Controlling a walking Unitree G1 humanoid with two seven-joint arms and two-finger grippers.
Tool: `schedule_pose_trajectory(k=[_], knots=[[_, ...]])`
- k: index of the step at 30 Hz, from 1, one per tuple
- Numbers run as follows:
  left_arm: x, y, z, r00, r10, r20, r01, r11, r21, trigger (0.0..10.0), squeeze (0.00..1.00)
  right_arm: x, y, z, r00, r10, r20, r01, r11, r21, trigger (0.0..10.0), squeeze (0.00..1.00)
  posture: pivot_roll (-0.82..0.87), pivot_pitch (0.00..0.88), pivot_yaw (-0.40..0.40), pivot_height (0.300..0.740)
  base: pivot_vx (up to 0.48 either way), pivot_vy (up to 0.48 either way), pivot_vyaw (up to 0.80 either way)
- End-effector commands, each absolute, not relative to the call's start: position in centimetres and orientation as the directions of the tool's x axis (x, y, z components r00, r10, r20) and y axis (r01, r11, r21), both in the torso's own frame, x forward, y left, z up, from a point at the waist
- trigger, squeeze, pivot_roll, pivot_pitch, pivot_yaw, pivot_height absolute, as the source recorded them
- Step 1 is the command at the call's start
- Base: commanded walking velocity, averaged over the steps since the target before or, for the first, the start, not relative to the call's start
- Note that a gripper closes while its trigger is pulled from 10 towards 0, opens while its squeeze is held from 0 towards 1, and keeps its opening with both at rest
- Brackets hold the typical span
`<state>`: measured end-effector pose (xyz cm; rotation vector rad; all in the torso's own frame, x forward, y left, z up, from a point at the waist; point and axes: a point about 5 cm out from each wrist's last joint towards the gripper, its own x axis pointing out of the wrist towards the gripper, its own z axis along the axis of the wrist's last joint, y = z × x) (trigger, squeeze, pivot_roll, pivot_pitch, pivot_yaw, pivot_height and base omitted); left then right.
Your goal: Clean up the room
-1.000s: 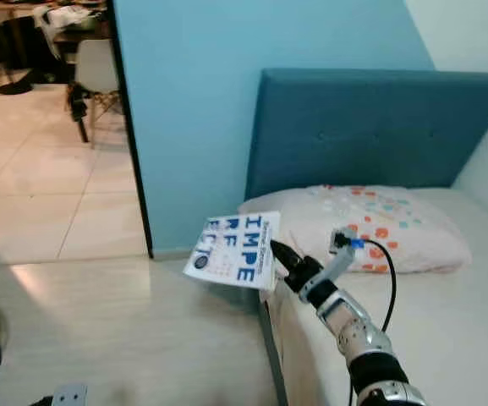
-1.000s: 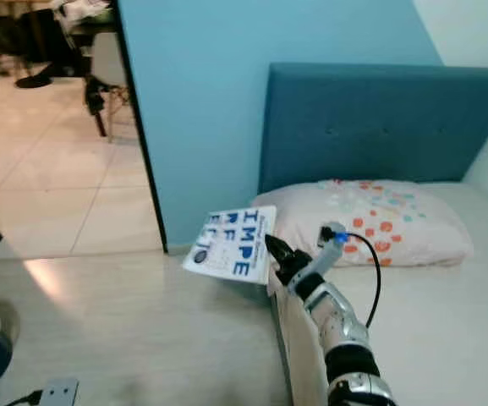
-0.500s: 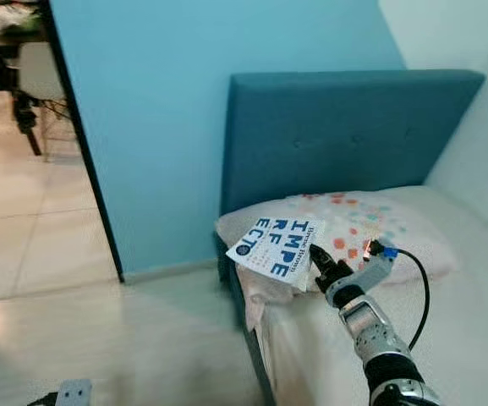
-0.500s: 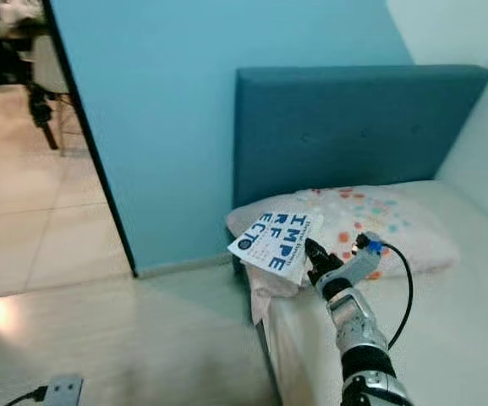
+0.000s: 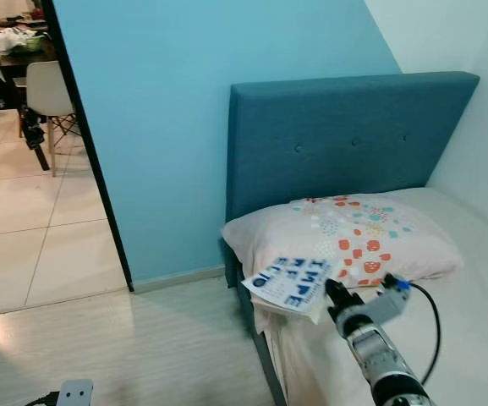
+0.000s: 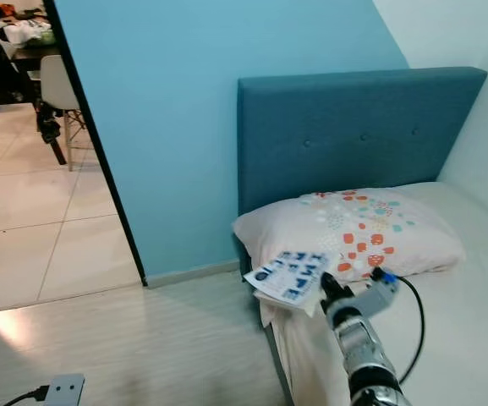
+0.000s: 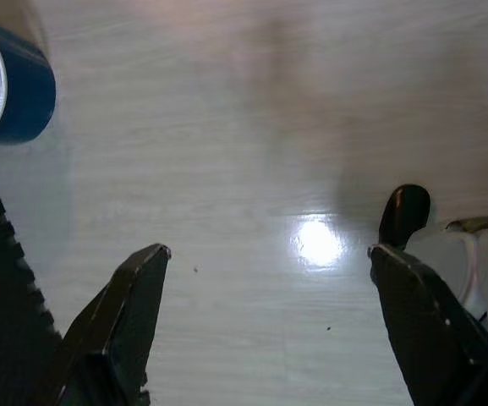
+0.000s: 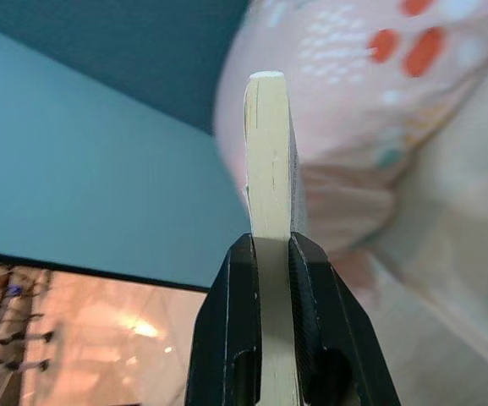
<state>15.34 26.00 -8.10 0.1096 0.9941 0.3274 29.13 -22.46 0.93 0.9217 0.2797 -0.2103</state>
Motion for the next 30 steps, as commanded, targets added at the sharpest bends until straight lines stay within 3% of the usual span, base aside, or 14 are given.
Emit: schedule_pose_trajectory(k=[1,5,6,7,17,23,30], knots=[[16.2,26.4,-7.6,0.54,0.315,-0.78,-0.238,0.947,0.217,10.0,0.0,29.1,-23.5,1.2,0.946,-0.117,-0.303,0.314,0.572,0.758,10.0,0.0,0.09,0.0,-0.032,0.71,0.0,0.0,0.0],[18.4,26.4,-6.4,0.632,0.283,-0.722,-0.256,0.955,0.15,10.0,0.0,28.3,-25.5,1.1,0.928,-0.199,-0.316,0.372,0.55,0.748,10.0,0.0,0.1,0.0,-0.029,0.7,0.0,0.0,0.0],[20.3,26.3,-5.2,0.709,0.248,-0.66,-0.237,0.965,0.109,10.0,0.0,27.5,-27.3,1.1,0.907,-0.276,-0.319,0.42,0.522,0.742,10.0,0.0,0.1,0.0,-0.024,0.69,0.0,0.0,0.0],[21.0,26.2,-4.8,0.733,0.236,-0.638,-0.224,0.969,0.1,10.0,0.0,27.2,-28.0,1.2,0.898,-0.304,-0.318,0.435,0.51,0.742,10.0,0.0,0.1,0.0,-0.024,0.685,0.0,0.0,0.0],[22.5,25.6,-3.9,0.778,0.191,-0.599,-0.14,0.981,0.132,10.0,0.0,25.9,-29.9,0.9,0.863,-0.388,-0.324,0.486,0.462,0.742,10.0,0.0,0.1,0.0,0.013,0.655,0.0,0.0,0.0],[23.3,25.7,-3.2,0.804,0.176,-0.568,-0.116,0.983,0.14,10.0,0.0,26.4,-29.5,1.0,0.861,-0.404,-0.308,0.471,0.406,0.783,10.0,0.0,0.11,0.0,0.04,0.64,0.0,0.0,0.0],[25.2,26.4,-1.3,0.858,0.154,-0.49,-0.097,0.985,0.14,10.0,0.0,26.6,-31.1,2.2,0.843,-0.47,-0.262,0.451,0.354,0.819,10.0,0.0,0.15,0.029,0.071,0.61,0.0,0.0,0.0]])
